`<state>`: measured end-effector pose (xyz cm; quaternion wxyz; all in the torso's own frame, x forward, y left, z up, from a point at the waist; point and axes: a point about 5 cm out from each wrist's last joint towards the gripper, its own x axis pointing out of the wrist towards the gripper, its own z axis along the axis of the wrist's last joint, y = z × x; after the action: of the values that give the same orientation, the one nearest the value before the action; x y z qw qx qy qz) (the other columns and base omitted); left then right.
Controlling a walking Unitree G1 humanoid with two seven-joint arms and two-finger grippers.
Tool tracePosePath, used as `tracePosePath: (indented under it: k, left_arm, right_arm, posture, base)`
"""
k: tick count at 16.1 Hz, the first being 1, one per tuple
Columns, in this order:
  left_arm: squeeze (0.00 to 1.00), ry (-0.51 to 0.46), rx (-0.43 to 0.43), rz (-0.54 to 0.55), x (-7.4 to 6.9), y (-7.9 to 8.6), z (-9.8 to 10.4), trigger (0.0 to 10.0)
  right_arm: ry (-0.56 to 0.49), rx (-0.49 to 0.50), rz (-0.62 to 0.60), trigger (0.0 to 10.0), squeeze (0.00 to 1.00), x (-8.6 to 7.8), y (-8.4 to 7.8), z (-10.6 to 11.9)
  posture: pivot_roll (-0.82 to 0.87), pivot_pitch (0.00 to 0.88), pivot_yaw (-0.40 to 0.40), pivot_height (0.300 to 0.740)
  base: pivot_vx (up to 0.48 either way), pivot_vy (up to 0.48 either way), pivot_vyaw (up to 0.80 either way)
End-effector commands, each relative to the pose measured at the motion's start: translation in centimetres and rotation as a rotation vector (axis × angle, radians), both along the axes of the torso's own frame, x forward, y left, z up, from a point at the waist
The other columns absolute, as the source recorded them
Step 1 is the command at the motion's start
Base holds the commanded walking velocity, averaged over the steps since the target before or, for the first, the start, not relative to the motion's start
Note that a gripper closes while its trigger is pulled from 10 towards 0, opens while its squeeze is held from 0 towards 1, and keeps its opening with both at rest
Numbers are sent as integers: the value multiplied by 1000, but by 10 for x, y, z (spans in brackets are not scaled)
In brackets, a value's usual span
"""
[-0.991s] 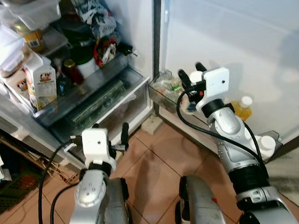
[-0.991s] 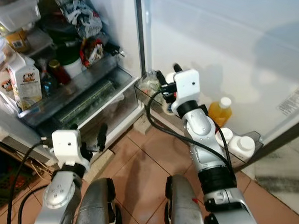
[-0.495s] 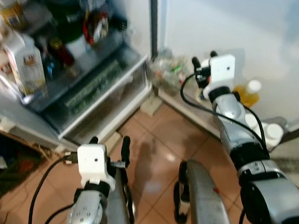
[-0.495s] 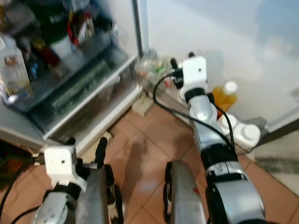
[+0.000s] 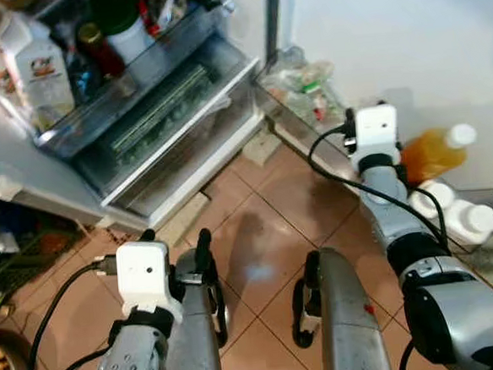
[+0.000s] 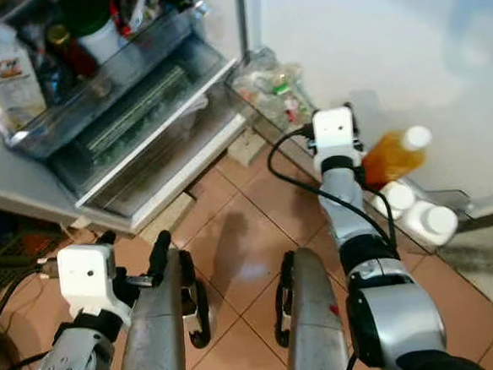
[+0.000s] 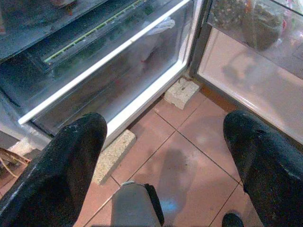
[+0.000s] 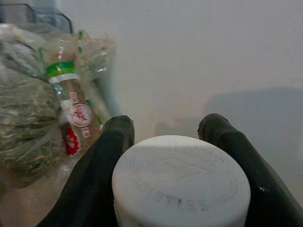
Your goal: Restocking fridge
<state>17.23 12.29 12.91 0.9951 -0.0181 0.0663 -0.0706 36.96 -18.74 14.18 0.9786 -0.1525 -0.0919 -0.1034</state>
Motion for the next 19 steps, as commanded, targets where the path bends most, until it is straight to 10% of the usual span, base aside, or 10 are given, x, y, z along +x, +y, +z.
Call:
tracePosePath:
  k: [1, 3, 4, 13, 19]
  left_arm:
    - [0, 27, 12, 0, -4, 2, -1, 10000]
    - [0, 30, 13, -4, -2, 2, -2, 10000]
    - [0, 28, 19, -13, 2, 2, -2, 10000]
    - [0, -31, 45, -63, 32, 2, 1, 10000]
    - [0, -100, 62, -104, 55, -2, 6, 10000]
  right_arm:
    - [99, 9, -78, 10000, 0, -10, -13, -27]
    - [96, 25, -115, 10000, 0, -11, -18, -27]
    - [87, 27, -148, 10000, 1000, -10, -22, -25]
    - [53, 50, -314, 10000, 1000, -16, -53, -18]
    - [-129, 21, -209, 10000, 1000, -18, -55, 12]
  posture:
    - [258, 454, 59, 623]
    - [253, 444, 62, 623]
    - [249, 434, 64, 623]
    - [208, 357, 93, 623]
    - [164, 268, 107, 623]
  base:
    - [0, 0, 0]
    - [0, 0, 0]
    - [0, 0, 0]
    - [0, 0, 0]
    - [0, 0, 0]
